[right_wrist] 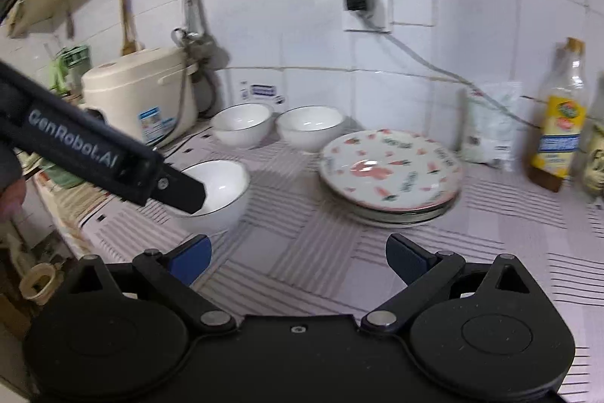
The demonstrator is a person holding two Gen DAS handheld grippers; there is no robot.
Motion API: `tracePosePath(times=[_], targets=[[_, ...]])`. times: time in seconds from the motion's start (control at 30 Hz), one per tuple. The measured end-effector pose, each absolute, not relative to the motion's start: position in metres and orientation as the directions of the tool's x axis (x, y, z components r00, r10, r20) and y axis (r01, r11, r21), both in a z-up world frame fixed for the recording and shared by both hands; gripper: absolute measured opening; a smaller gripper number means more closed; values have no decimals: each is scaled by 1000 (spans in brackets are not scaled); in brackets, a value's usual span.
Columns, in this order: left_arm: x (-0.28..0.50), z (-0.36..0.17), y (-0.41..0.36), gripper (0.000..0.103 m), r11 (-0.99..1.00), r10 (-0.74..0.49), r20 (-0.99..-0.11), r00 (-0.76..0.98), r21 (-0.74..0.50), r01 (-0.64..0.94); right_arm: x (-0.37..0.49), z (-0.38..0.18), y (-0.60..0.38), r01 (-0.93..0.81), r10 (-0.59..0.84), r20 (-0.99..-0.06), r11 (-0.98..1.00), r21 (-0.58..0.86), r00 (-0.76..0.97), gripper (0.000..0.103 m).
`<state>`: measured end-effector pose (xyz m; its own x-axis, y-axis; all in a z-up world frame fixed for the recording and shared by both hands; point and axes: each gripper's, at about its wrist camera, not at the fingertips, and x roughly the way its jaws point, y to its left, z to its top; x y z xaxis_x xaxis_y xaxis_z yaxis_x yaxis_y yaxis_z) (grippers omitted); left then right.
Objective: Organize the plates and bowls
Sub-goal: 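Move both grippers to the large white bowl on the cloth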
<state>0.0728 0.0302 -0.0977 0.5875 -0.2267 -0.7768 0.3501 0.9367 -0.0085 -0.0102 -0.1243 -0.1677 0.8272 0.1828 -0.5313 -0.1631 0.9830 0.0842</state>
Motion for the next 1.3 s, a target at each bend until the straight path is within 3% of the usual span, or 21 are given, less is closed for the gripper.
tracePosePath(times=[0.43,0.73,0.97,1.23,1.3], targets=[[118,-139,70,93,960,-210,-794,571,-57,274,36,-224,-78,-312,361,-524,932,182,772,100],[144,-161,83,92,972,-185,-823,538,-70,226,70,-248,-52,-343,377,-537,924,168,754,100],[157,-160,94,92,969,-233,-814,533,-146,201,92,-255,-37,-336,373,-545,926,171,751,100],[183,-178,97,81,987,-163,-821,548,-126,104,114,-258,-28,-332,366,-546,929,164,753,100],[189,-186,98,63,987,-158,-831,534,-140,74,119,-257,-28,-333,377,-550,925,183,746,100]])
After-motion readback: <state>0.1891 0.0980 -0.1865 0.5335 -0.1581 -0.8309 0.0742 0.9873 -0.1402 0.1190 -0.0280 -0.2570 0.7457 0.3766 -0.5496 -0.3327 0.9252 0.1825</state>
